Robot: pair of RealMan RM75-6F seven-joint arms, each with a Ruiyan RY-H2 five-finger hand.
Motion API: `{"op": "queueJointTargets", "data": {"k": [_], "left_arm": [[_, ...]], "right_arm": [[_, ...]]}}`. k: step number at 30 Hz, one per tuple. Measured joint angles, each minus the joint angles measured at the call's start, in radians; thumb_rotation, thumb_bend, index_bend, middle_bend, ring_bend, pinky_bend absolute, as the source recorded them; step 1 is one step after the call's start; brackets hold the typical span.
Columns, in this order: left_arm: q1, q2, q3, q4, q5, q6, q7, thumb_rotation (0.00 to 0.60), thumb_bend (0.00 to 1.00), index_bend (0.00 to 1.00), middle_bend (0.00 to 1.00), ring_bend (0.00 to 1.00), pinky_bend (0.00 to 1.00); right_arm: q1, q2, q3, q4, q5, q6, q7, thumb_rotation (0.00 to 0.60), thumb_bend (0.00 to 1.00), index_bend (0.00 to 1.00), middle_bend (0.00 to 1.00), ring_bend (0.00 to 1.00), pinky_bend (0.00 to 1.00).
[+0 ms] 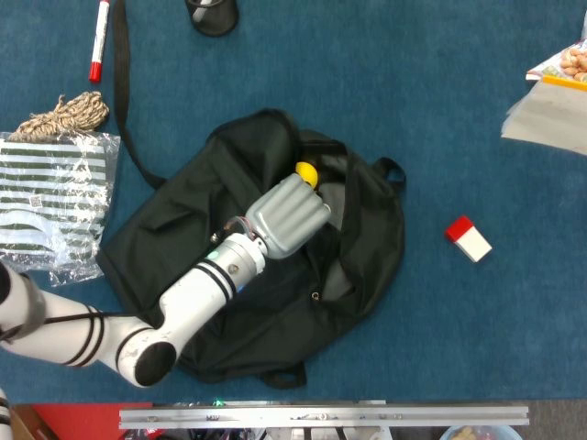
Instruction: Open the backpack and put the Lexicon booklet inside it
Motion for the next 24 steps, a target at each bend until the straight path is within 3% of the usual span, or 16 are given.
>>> {"op": "queueJointTargets", "data": {"k": [14, 24], "left_arm": [[0.122, 0.188, 0.005, -0.117, 0.175, 0.063, -0.158, 0.600, 0.47, 0.56, 0.51, 0.53, 0.59], [0.192, 0.235, 0.017, -0.162, 0.258, 0.092, -0.182, 0.600, 0.47, 0.53, 0.50, 0.53, 0.59]], "right_arm": [[0.047, 0.016, 0.011, -0.123, -0.022, -0.101, 0.121, 0.600, 0.52, 0.79, 0.58, 0.44, 0.58], [0.101, -0.011, 0.038, -0.179, 0.018, -0.182, 0.192, 0.600, 0.52, 0.80, 0.59, 0.45, 0.60]]}}
